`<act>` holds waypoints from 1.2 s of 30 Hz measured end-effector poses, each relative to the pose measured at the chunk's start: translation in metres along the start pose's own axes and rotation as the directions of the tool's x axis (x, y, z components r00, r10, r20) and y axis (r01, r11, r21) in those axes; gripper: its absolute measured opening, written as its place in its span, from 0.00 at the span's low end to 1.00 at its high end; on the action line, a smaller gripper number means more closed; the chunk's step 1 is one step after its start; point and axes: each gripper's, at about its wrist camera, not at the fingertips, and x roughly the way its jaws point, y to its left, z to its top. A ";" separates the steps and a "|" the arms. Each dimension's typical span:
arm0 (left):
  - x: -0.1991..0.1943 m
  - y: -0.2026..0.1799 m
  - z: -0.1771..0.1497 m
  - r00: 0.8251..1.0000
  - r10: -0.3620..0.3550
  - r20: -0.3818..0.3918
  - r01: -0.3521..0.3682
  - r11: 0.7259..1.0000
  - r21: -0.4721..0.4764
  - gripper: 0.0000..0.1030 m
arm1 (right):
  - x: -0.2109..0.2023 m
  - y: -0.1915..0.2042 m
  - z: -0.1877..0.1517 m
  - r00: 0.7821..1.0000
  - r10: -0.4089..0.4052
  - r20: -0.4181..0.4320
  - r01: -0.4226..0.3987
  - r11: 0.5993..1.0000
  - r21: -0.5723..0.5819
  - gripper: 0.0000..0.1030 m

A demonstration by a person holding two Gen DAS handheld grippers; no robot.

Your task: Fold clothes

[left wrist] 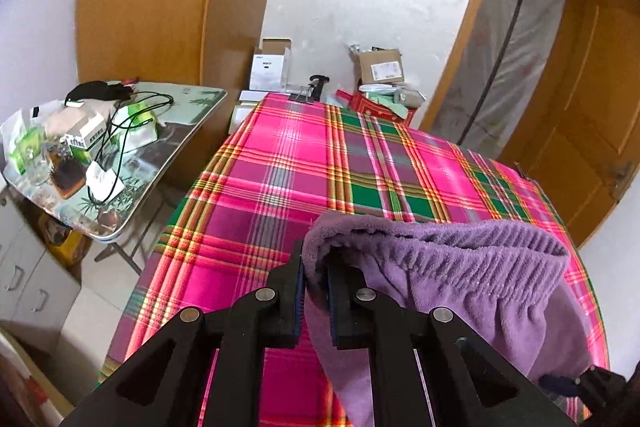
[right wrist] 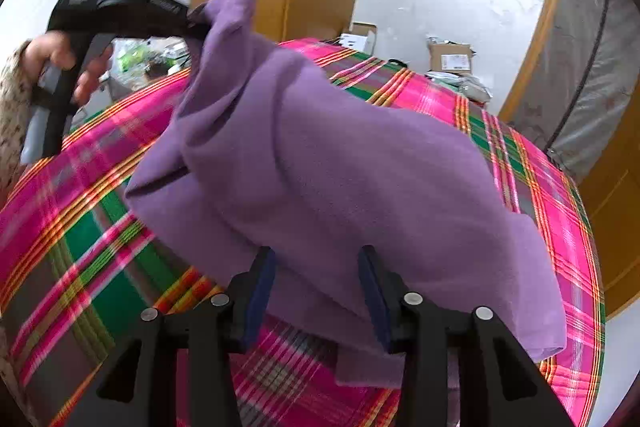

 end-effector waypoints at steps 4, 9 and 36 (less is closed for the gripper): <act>0.000 0.009 0.000 1.000 0.017 -0.001 -0.017 1.000 -0.019 0.09 | 0.002 -0.005 0.011 0.998 -0.061 0.021 0.061 0.998 0.012 0.10; 0.000 0.023 0.001 0.999 0.043 0.004 -0.043 0.998 -0.039 0.09 | -0.002 -0.020 0.019 0.999 -0.022 0.044 0.019 0.997 0.074 0.07; 0.003 0.047 -0.007 0.994 0.098 -0.042 -0.100 0.994 -0.051 0.09 | 0.027 -0.006 0.042 0.998 0.068 0.015 -0.069 0.997 0.038 0.03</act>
